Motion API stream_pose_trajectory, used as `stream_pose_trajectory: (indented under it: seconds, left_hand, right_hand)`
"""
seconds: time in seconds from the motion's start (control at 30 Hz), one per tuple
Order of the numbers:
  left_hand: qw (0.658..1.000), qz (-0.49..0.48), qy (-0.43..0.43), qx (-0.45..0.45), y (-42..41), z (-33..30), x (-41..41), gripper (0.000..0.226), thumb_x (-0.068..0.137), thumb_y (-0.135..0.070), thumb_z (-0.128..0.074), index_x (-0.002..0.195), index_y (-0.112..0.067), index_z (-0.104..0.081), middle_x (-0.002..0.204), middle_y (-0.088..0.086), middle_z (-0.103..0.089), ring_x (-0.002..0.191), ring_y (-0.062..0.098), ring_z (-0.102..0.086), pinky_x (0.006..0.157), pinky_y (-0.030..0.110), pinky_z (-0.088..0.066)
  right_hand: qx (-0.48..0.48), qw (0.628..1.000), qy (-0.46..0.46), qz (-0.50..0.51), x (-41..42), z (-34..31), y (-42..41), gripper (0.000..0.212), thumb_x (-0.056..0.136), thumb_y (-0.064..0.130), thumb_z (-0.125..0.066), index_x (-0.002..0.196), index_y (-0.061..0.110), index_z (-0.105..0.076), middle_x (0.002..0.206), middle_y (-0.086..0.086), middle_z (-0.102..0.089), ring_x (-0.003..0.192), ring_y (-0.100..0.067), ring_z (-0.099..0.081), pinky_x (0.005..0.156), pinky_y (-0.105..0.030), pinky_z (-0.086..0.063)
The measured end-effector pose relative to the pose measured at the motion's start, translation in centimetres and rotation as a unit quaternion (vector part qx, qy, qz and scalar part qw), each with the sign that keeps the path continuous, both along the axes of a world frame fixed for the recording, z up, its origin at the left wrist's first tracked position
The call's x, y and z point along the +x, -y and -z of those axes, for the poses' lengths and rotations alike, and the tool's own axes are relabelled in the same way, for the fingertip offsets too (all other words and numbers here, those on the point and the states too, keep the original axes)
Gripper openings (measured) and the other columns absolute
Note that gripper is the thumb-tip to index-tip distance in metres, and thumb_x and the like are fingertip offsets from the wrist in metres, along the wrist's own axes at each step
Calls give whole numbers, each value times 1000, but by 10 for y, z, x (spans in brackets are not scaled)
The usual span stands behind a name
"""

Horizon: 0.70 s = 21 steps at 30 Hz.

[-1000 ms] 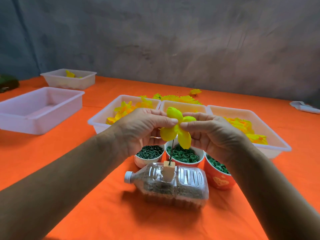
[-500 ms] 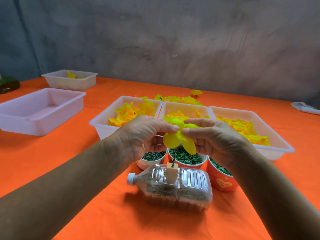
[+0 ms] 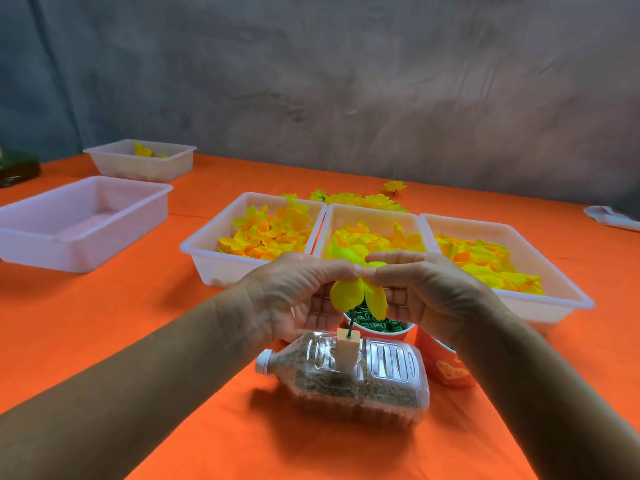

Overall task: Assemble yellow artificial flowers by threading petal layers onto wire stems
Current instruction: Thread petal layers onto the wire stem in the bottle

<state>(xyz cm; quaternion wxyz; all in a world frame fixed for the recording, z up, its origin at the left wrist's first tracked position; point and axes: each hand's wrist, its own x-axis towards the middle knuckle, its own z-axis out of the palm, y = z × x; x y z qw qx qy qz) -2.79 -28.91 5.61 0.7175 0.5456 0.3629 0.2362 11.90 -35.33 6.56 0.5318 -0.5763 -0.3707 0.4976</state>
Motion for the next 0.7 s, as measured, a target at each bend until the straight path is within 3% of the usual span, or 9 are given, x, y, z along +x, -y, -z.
stream_pose_trajectory:
  seconds: [0.17, 0.27, 0.37, 0.53, 0.7]
  left_hand:
    - [1000, -1, 10, -15, 1, 4, 2, 5, 81, -13, -67, 84, -11, -64, 54, 0, -65, 41, 8, -58, 41, 18, -46]
    - [1000, -2, 17, -21, -1, 4, 3, 2, 81, -13, -66, 82, -12, -64, 53, 0, -64, 41, 8, -57, 41, 19, -46]
    - [999, 2, 20, -28, 0, 5, 3, 3, 82, -12, -64, 80, -13, -63, 51, -1, -62, 41, 8, -56, 42, 19, -47]
    - [999, 9, 7, -48, 1, 12, 6, 4, 83, -13, -63, 81, -15, -62, 53, -1, -62, 42, 8, -57, 44, 20, -49]
    - [998, 16, 7, -54, 1, 14, 7, 2, 84, -13, -63, 85, -14, -61, 52, -1, -62, 41, 8, -56, 42, 19, -48]
  right_hand:
    - [-11, 1000, -3, 2, 0, 0, 0, 30, 70, 1, -71, 99, 8, -64, 76, -13, -71, 59, -18, -65, 58, -28, -54]
    - [-4, 1000, -1, -7, -1, -3, 0, 43, 57, 7, -73, 99, 7, -63, 72, -12, -71, 52, -15, -65, 47, -23, -52]
    - [-4, 1000, 2, -4, 0, -2, 0, 53, 50, 11, -72, 102, 7, -62, 72, -13, -72, 53, -16, -65, 51, -26, -54]
    - [-33, 999, -16, 1, 1, 5, 0, 34, 70, 0, -69, 103, 3, -61, 69, -12, -70, 50, -15, -64, 51, -25, -53]
    - [-44, 998, -36, 12, 1, 9, 1, 27, 77, -4, -65, 103, 2, -62, 66, -11, -69, 46, -14, -63, 45, -22, -52]
